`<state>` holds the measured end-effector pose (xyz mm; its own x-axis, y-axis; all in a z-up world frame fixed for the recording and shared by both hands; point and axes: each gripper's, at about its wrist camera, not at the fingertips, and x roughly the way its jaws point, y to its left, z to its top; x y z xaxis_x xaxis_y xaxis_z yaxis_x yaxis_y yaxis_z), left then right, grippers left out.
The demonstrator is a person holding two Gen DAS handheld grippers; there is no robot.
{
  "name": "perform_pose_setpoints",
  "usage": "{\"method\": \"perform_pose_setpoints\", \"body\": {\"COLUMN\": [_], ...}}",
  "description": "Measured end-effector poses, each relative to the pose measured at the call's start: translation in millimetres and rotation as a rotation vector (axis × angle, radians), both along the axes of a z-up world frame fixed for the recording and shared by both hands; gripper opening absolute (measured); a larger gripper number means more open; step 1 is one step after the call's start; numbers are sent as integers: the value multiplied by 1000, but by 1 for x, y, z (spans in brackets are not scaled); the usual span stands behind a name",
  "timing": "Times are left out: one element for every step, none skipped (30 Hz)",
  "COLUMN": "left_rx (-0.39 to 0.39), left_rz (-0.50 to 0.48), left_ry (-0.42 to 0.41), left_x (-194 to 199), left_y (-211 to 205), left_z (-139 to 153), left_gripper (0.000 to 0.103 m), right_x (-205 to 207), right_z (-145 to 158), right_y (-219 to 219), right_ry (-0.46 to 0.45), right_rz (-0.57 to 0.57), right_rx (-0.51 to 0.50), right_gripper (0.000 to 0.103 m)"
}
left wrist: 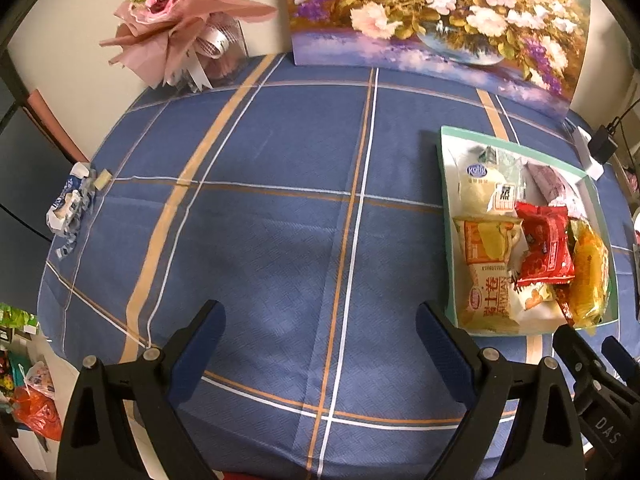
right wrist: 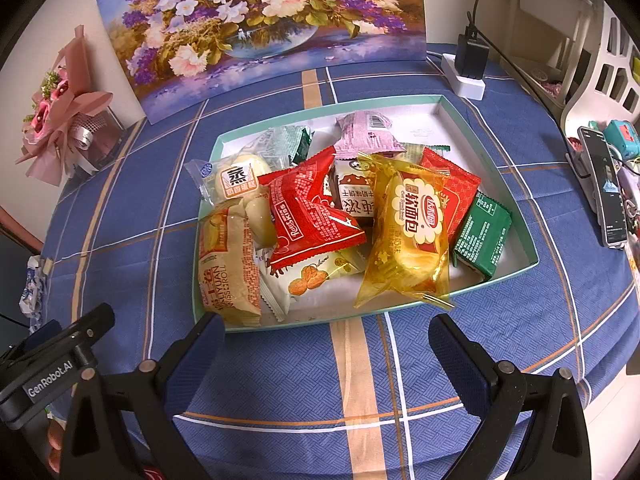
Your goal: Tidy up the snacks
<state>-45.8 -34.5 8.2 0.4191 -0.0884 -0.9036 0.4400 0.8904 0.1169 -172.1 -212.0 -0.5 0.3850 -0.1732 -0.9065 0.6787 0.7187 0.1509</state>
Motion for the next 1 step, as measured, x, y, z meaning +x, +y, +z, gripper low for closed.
{"method": "perform_pose_setpoints", "body": {"left_rx": [-6], "left_rz": [0], "left_ry": [7], "left_x": [1], "left_y": [0], "left_z": [0], "left_gripper": [96], "right_x": [0], "right_z": [0], "right_y": [0], "right_ry": [0], "right_rz": [-1], "right_rx": [0], "right_gripper": [103]}}
